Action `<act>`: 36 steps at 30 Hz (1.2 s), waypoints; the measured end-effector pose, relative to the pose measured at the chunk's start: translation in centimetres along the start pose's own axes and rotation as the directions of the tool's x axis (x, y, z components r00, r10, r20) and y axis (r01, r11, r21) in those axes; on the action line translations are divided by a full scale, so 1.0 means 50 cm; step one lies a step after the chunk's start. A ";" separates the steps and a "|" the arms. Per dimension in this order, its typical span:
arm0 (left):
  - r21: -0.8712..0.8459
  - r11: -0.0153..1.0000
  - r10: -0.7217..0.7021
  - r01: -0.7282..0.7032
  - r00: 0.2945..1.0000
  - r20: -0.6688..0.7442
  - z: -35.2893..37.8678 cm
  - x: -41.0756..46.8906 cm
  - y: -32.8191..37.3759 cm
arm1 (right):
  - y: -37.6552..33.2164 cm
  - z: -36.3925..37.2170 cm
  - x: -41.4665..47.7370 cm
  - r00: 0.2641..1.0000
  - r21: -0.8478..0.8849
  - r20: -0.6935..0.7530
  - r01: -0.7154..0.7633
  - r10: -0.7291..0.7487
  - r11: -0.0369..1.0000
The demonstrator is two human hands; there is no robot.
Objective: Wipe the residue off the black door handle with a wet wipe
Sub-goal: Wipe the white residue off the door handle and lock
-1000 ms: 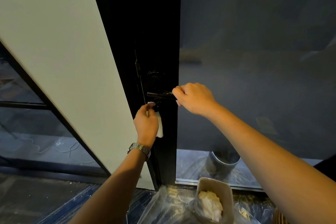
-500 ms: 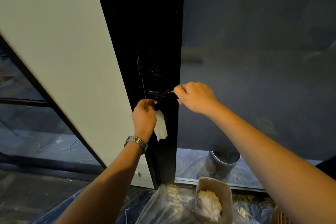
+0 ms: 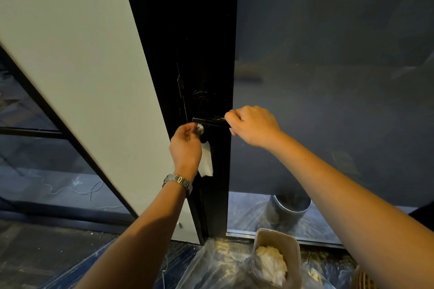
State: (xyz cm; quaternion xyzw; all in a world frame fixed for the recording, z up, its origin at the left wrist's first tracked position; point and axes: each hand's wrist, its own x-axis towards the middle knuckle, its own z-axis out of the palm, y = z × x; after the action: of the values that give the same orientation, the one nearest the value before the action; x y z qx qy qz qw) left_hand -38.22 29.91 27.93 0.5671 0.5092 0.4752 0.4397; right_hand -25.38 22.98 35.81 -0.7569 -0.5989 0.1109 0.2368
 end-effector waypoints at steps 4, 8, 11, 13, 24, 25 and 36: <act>-0.009 0.986 -0.168 0.168 0.986 0.010 0.019 -0.013 -0.035 | -0.002 0.000 -0.001 1.000 -0.006 -0.007 -0.004 0.004 1.000; -0.082 0.943 -0.317 0.322 0.946 0.065 0.026 -0.008 -0.047 | -0.002 0.000 -0.001 1.000 -0.003 0.002 0.000 0.000 1.000; -0.101 0.955 -0.285 0.279 0.958 -0.042 0.017 -0.002 -0.029 | -0.001 0.000 -0.001 1.000 0.015 0.002 0.002 -0.002 1.000; -0.138 0.974 -0.188 0.178 0.980 -0.061 0.005 -0.003 -0.012 | -0.001 0.000 -0.001 1.000 0.014 0.001 0.001 -0.001 1.000; 0.333 0.640 0.459 -0.692 0.692 0.557 -0.002 0.027 0.006 | -0.002 -0.003 -0.001 1.000 0.006 0.021 -0.010 0.010 1.000; 0.350 0.526 0.463 -0.775 0.606 0.647 0.000 0.028 0.004 | -0.003 -0.003 -0.002 1.000 0.008 0.022 -0.012 0.012 1.000; 0.397 0.544 0.497 -0.739 0.665 0.557 0.022 0.014 0.012 | -0.006 -0.002 -0.004 1.000 0.033 -0.008 -0.018 0.019 0.999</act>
State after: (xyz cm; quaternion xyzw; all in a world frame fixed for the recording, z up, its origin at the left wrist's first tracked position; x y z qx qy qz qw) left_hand -37.01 30.55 28.41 0.8992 0.2957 0.2966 0.1267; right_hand -25.62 22.84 36.01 -0.7589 -0.5890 0.1197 0.2508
